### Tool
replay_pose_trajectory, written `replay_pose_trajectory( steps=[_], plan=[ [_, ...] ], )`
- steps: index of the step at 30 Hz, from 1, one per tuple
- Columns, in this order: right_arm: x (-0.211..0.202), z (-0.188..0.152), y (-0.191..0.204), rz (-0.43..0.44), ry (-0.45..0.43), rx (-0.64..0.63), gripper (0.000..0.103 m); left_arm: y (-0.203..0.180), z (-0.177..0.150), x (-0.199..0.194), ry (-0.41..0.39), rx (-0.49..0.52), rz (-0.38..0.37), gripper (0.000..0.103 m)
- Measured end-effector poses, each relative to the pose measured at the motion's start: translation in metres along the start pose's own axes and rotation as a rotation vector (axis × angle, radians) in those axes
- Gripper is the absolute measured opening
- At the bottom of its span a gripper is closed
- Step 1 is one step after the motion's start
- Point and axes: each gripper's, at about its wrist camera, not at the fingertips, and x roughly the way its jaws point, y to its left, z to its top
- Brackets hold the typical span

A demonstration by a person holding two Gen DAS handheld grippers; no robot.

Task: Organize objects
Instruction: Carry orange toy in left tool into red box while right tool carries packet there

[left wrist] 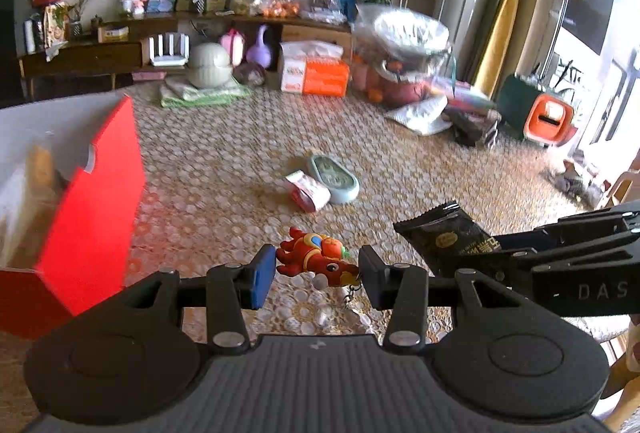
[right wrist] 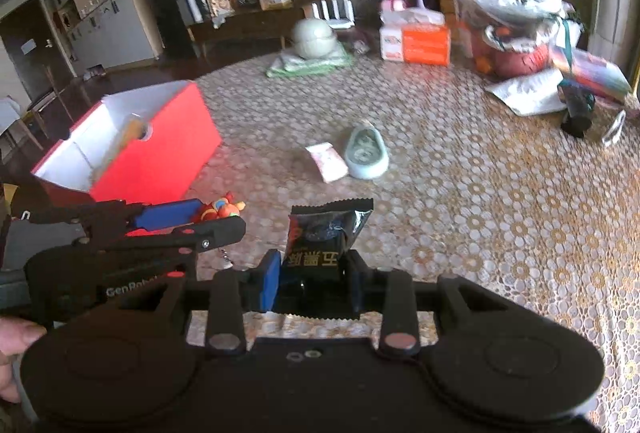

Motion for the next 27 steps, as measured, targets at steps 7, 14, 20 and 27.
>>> replay_pose_trajectory(
  steps=[7,14,20,27],
  plan=[
    [-0.015,0.011,0.037,0.027,-0.04,-0.06,0.034,0.019,0.008,-0.041,-0.068,-0.005,-0.002,0.044],
    [-0.017,0.029,0.081,0.06,-0.065,-0.144,0.034,0.046,0.017,-0.077,-0.127,-0.016,0.015,0.044],
    [-0.009,0.042,0.122,0.089,-0.079,-0.216,0.034,0.078,0.022,-0.096,-0.156,-0.033,0.046,0.045],
    [0.012,0.057,0.168,0.128,-0.065,-0.294,0.034,0.12,0.027,-0.111,-0.185,-0.043,0.113,0.039]
  ],
)
